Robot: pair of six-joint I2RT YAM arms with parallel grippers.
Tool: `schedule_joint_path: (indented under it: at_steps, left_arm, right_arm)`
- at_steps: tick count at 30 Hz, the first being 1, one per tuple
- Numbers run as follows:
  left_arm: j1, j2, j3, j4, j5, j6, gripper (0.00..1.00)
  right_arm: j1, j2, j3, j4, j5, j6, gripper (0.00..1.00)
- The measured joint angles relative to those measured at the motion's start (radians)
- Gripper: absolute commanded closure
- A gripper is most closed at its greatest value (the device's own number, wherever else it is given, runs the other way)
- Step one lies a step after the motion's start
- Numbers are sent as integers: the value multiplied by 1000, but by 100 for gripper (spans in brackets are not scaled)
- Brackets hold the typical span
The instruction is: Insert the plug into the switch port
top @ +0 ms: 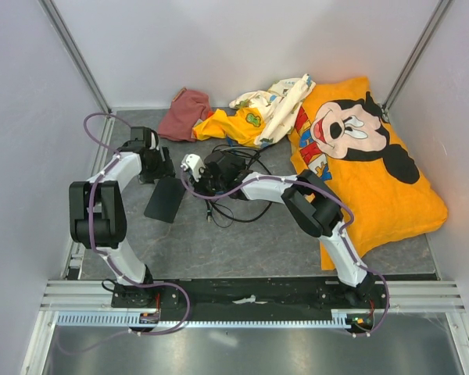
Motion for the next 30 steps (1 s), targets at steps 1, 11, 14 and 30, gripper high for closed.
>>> schedule_joint_path:
  at_steps: [1, 11, 14, 30]
  left_arm:
    - [5, 11, 0, 0, 14, 2, 18]
    - [31, 69, 2, -8, 69, 11, 19]
    - [31, 75, 6, -8, 76, 11, 19]
    - [31, 79, 10, -15, 93, 11, 20]
  right_arm:
    - [1, 9, 11, -9, 6, -5, 100]
    - [15, 60, 91, -59, 58, -40, 100]
    - [18, 78, 109, -60, 69, -41, 100]
    - [23, 102, 154, -72, 95, -41, 100]
